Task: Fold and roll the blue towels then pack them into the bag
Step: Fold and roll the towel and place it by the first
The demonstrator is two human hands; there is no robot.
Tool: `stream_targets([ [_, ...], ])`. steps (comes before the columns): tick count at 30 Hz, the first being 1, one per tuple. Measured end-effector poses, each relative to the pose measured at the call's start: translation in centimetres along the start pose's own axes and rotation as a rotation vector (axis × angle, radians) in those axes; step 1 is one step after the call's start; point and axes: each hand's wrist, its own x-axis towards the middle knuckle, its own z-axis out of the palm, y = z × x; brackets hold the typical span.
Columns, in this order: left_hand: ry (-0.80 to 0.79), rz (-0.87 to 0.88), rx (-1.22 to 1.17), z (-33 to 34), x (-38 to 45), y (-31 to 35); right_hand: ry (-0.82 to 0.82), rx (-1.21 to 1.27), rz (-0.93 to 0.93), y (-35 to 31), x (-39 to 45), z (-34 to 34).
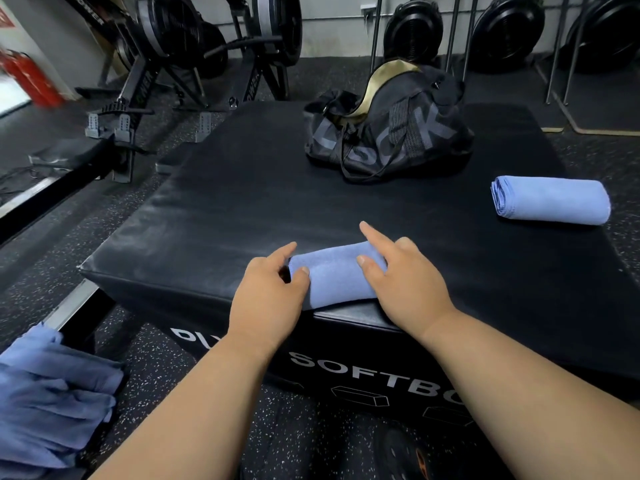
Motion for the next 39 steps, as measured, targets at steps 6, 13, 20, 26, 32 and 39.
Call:
stream_targets([
  [6, -0.092, 0.045, 0.092, 0.1, 0.6, -0.1, 0.045, -0.140, -0.039, 0.4, 0.2, 0.7],
  [13, -0.098, -0.052, 0.209, 0.0, 1.3, 1.6, 0.054, -0.175, -0.028, 0.5, 0.7, 0.7],
  [20, 0.078, 0.420, 0.404, 2.4, -1.4, 4.2, 0.070, -0.274, -0.039, 0.7, 0.2, 1.0],
  [26, -0.148, 0.258, 0.469, 3.1, -1.7, 2.4, 0.060, -0.375, -0.043, 0.6, -0.2, 1.0],
  [32, -0.156, 0.201, 0.333, 1.9, -0.3, 1.1, 0.030, -0.387, -0.031, 0.4, 0.0, 0.7],
  [39, -0.148, 0.160, 0.260, 0.7, -0.5, 0.2, 0.020, -0.374, -0.040, 0.6, -0.6, 0.3],
])
